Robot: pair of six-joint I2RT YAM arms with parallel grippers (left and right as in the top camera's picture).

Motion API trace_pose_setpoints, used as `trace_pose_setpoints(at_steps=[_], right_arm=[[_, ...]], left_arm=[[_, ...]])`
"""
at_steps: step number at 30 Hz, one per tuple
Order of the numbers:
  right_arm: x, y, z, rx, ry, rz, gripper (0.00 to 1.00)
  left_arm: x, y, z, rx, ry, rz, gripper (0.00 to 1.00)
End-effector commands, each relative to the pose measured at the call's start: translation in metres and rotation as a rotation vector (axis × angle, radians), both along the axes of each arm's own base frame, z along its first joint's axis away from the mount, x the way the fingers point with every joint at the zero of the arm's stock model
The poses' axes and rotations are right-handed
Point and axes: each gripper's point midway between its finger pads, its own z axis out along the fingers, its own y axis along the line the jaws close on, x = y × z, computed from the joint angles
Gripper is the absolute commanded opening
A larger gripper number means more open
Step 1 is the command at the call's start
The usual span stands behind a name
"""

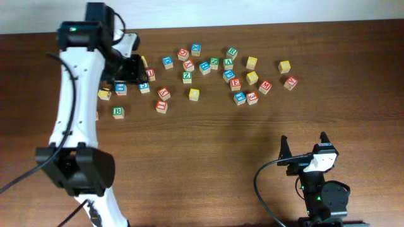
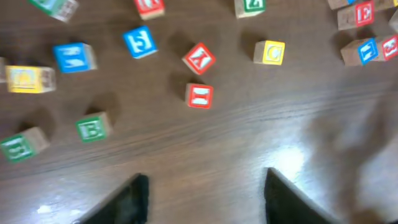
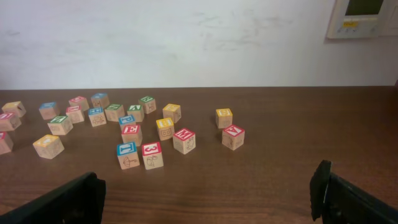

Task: Spell out ICRA
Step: 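Raise the left arm and move the left gripper over the blocks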

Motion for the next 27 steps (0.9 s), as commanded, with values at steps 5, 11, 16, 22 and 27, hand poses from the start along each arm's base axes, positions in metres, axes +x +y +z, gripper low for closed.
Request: trace_pose_setpoints(at_steps=[5,11,16,22,27], right_arm=[[0.000,0.000,-0.001,-0.007,0.000,-0.003,0.98],[0.000,0.000,-0.002,-0.007,0.001,-0.003,0.98],[0.000,0.000,-0.001,-0.007,0.000,-0.003,0.98],[0.000,0.000,-0.002,-0.007,0.001,-0.003,0.98],[0.000,0.000,-0.002,-0.007,0.001,-0.003,0.98]], left_arm=[[-0.006,-0.025,-0.044,0.087,0.134,-0.069,0.72],[-0.008,-0.037,-0.072,0.100,0.207,-0.101,0.65],[-0.005,-0.025,-0.089,0.186,0.241,-0.042,0.68],[-0.001,-0.023,-0.113,0.204,0.273,-0.007,0.69],[0.001,-0.024,-0.133,0.203,0.275,0.010,0.70]])
